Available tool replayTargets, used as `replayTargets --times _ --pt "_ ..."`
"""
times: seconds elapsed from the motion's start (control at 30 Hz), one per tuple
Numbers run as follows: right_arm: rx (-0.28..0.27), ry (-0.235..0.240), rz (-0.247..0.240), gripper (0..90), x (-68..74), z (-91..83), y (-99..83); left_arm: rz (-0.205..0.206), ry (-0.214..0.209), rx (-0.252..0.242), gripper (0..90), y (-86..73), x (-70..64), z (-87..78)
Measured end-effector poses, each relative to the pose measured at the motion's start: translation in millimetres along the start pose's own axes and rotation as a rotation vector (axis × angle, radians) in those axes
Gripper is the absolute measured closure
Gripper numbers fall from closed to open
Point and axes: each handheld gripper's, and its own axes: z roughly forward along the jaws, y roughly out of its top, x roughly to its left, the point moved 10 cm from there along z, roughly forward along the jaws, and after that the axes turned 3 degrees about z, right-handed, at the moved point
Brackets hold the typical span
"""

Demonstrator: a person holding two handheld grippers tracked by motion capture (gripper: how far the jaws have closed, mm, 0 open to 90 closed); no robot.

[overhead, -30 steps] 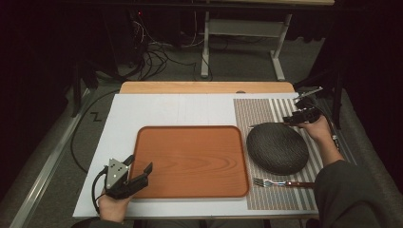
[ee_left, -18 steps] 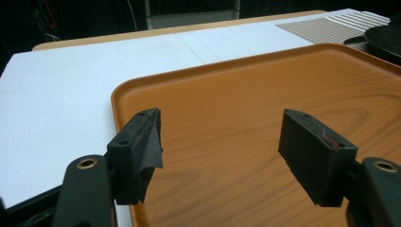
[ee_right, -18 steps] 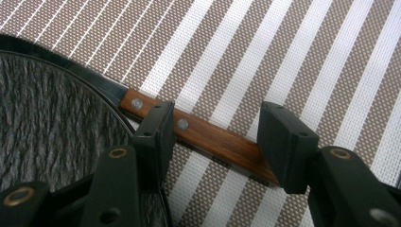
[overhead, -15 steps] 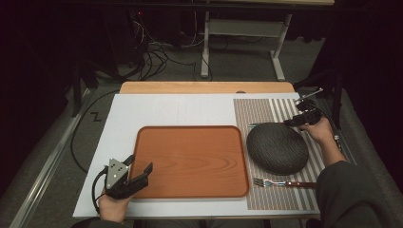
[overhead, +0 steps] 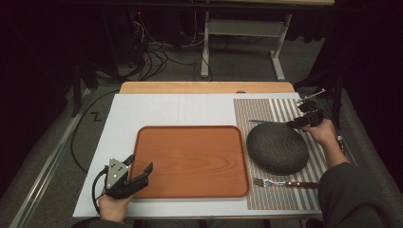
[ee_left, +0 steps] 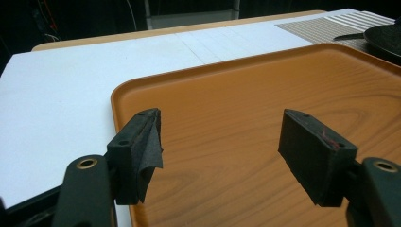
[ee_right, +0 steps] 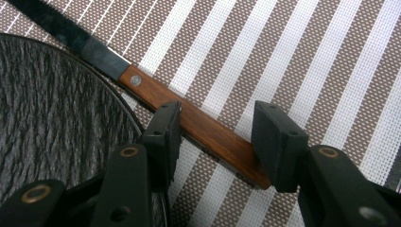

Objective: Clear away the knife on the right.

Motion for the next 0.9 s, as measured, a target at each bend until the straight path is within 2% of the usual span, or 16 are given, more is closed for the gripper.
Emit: replayTargets --times 0.5,0.9 --pt "0.014 0.027 0.018 60.5 -5.0 -4.5 -10.8 0.005 0.001 0.001 30.5 0.2 0.2 0.0" --pt "0.003 0.020 0.008 59.3 -7.6 -5.0 -14.4 0.006 0.002 -0.001 30.5 0.5 0.4 -0.1"
